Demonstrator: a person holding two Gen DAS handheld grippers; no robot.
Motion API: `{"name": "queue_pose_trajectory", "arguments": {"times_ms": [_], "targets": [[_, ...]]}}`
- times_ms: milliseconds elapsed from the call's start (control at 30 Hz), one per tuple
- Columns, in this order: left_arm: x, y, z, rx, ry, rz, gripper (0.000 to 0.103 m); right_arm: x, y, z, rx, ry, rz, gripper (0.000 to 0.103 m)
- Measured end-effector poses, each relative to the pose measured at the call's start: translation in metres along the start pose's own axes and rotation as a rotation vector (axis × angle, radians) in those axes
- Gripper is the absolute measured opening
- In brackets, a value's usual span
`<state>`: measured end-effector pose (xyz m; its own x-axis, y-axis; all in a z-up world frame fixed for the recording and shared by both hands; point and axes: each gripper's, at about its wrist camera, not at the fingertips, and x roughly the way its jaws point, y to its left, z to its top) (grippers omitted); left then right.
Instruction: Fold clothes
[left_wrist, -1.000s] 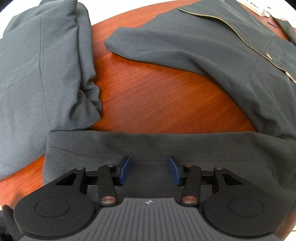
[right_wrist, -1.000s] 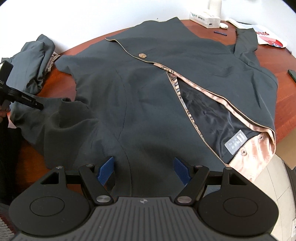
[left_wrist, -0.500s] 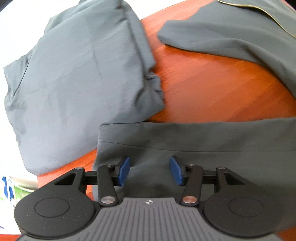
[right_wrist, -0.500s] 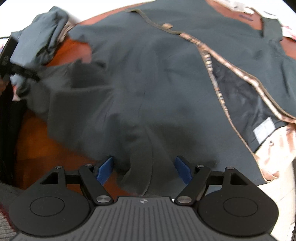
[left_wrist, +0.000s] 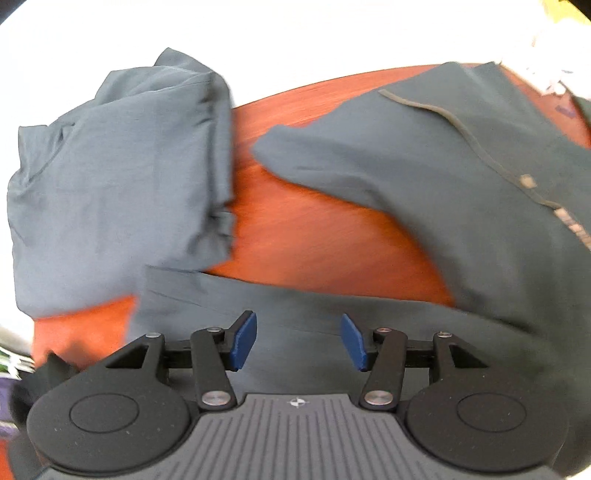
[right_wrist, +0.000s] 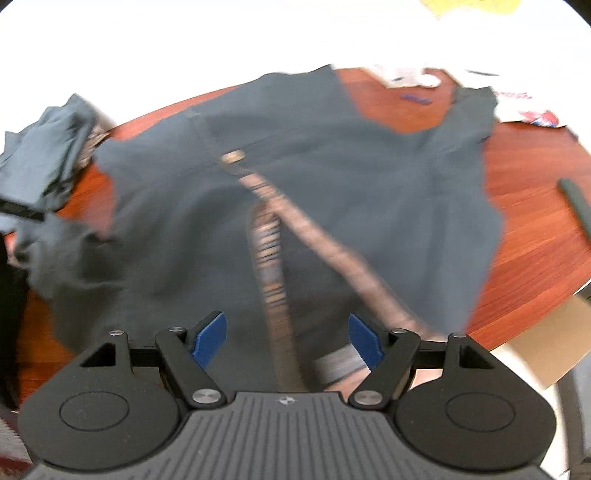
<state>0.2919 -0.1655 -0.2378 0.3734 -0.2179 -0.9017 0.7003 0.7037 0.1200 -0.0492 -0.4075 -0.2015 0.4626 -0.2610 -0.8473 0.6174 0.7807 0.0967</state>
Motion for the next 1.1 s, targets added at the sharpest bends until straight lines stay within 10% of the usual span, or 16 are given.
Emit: {"name": "queue_pose_trajectory", "arguments": {"times_ms": [400,533,733,1100], "targets": [[-0.042,-0.102,-0.043,-0.162,0.085,-0.057,0.057,0.048,-0.160,0.059,-0.151,-0.001,-0.010,0.080],[-0.045,-0.134,-0.061,-0.187,0.108,-0.061,0.058,0.074,-0.177,0.073,-0.226,0.021,0.042,0.077],[-0.031,-0.162,-0.071,-0.204,0.132,-0.043,0.059,0.108,-0.180,0.079,-0.326,0.123,0.154,0.030],[-0.003,-0.163,-0.089,-0.147,0.208,0.009,0.061,0.111,-0.169,0.065,-0.359,0.217,0.128,0.027]]}}
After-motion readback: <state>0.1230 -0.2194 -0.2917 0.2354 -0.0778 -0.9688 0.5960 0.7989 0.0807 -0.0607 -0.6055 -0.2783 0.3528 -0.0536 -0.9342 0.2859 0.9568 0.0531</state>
